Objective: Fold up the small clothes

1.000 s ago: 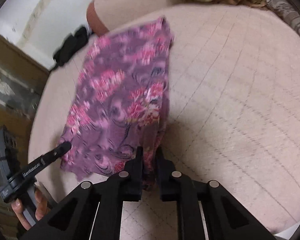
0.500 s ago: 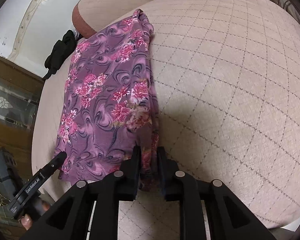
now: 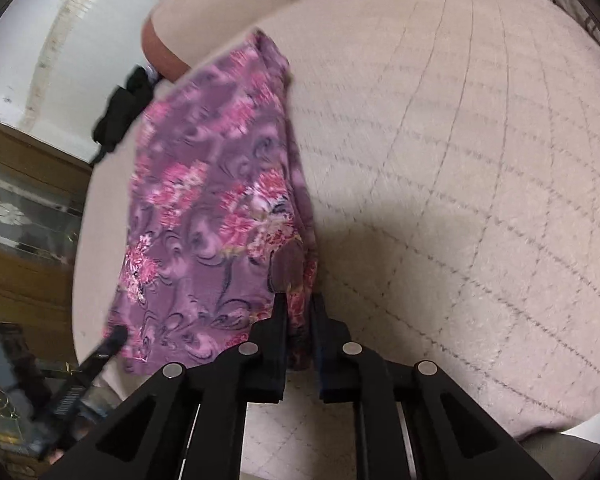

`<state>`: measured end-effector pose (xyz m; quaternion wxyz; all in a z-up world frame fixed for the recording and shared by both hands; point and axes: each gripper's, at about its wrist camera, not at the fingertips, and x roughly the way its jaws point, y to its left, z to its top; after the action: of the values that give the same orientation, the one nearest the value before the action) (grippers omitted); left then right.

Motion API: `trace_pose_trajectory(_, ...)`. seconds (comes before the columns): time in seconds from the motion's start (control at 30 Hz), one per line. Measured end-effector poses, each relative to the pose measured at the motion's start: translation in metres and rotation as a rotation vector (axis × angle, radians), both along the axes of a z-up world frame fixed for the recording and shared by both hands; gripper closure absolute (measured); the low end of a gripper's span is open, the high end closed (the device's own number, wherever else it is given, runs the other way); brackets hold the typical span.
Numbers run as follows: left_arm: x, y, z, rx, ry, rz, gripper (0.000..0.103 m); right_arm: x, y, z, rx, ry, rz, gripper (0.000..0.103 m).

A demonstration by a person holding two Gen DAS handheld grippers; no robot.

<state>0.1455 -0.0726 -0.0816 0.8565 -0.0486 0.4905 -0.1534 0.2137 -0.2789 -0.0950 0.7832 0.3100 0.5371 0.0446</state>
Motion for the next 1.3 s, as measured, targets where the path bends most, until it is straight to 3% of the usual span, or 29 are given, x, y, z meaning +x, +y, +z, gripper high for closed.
trace_pose_trajectory(0.2,-0.002,0.009,0.015,-0.067,-0.007,-0.001,0.092,-0.011,-0.010,0.009,0.044,-0.045,-0.050,0.091)
trace_pose_trajectory(0.27,-0.003,0.008,0.013,-0.055,-0.021,-0.011,0.092,-0.014,-0.012,0.008,0.059,-0.059,-0.065,0.091)
trace_pose_trajectory(0.37,0.000,0.004,-0.002,-0.028,0.005,-0.009,0.091,-0.009,-0.010,-0.004,0.059,-0.010,-0.052,0.091)
trace_pose_trajectory(0.47,-0.003,0.005,0.002,-0.033,-0.017,-0.011,0.090,-0.012,-0.008,0.002,0.039,-0.030,-0.066,0.089)
trace_pose_trajectory(0.53,-0.004,0.007,0.001,-0.026,-0.010,-0.003,0.090,-0.020,-0.010,0.004,0.038,-0.041,-0.086,0.083)
trace_pose_trajectory(0.6,-0.006,0.010,-0.001,-0.026,-0.001,0.014,0.086,-0.026,-0.012,0.001,0.035,-0.028,-0.110,0.066)
trace_pose_trajectory(0.73,-0.016,0.017,0.008,-0.032,-0.028,0.028,0.085,-0.039,-0.013,-0.002,0.084,-0.038,-0.152,0.059)
trace_pose_trajectory(0.83,-0.028,0.020,0.013,0.005,-0.046,0.037,0.084,-0.048,-0.008,0.002,0.082,-0.050,-0.159,0.043)
trace_pose_trajectory(0.9,-0.034,0.025,0.014,0.007,-0.037,0.046,0.079,-0.055,-0.001,0.006,0.048,-0.052,-0.157,0.032)
trace_pose_trajectory(0.97,-0.042,0.031,0.016,-0.003,-0.033,0.060,0.070,-0.065,0.006,0.009,0.034,-0.056,-0.148,0.028)
trace_pose_trajectory(1.07,-0.059,0.040,0.025,-0.008,-0.057,0.075,0.053,-0.083,0.014,0.012,0.045,-0.070,-0.149,0.027)
trace_pose_trajectory(1.17,-0.078,0.047,0.038,-0.003,-0.091,0.094,0.033,-0.100,0.028,0.027,-0.010,-0.115,-0.134,0.027)
trace_pose_trajectory(1.3,-0.106,0.053,0.054,-0.003,-0.144,0.088,0.026,-0.121,0.042,0.051,-0.089,-0.191,-0.116,0.026)
